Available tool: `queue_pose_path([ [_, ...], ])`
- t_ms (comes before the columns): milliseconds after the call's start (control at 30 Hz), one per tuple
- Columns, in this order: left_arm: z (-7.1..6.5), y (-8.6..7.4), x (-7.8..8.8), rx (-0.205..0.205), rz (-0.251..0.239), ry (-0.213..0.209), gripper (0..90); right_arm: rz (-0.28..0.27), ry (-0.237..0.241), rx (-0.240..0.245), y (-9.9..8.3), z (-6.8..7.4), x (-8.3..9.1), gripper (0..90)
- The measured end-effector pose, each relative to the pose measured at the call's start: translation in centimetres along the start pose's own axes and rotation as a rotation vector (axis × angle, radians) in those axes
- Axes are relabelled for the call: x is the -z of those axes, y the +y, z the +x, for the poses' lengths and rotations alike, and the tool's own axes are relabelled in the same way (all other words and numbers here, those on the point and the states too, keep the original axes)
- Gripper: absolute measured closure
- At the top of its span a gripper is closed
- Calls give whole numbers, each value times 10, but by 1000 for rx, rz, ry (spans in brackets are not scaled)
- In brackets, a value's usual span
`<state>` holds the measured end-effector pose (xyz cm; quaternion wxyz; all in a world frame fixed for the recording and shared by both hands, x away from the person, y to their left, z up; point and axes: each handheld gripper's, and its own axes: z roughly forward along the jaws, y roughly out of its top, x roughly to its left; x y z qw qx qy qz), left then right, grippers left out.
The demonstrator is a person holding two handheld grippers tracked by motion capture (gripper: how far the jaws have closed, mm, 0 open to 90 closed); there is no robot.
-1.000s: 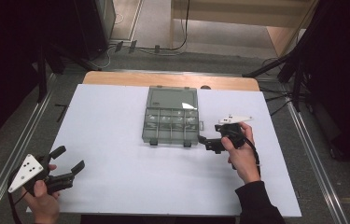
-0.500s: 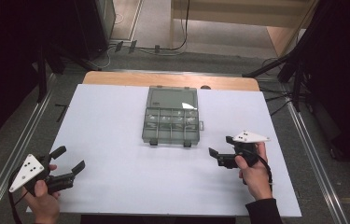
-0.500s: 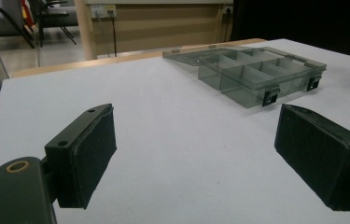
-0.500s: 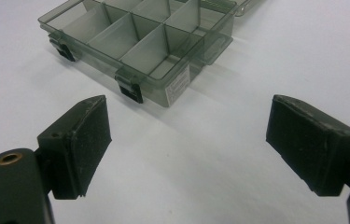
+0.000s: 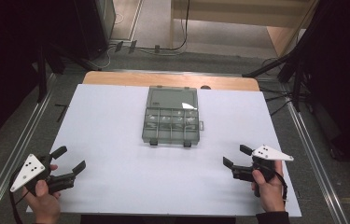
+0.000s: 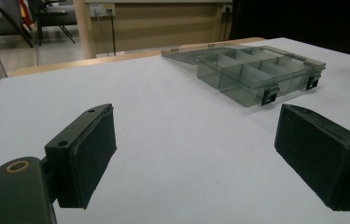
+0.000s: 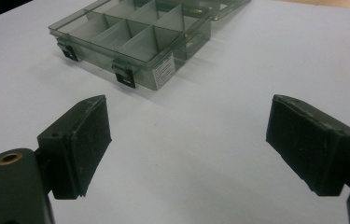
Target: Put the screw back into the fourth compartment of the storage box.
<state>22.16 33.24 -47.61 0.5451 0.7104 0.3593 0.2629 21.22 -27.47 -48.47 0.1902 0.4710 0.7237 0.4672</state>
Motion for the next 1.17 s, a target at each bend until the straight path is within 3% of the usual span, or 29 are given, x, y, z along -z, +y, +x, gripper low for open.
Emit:
queue_pose_path([
  [367, 0, 1, 0, -1, -1, -2, 128, -18, -36, -38, -26, -8, 28, 154],
  [867, 1, 2, 3, 2, -11, 0, 128, -94, -97, -63, -42, -16, 51, 156],
  [1100, 2, 2, 3, 1, -13, -1, 127, -115, -91, -84, -43, -19, 54, 156],
  [1167, 1, 2, 3, 2, -11, 0, 128, -107, -70, -81, -42, -19, 53, 149],
])
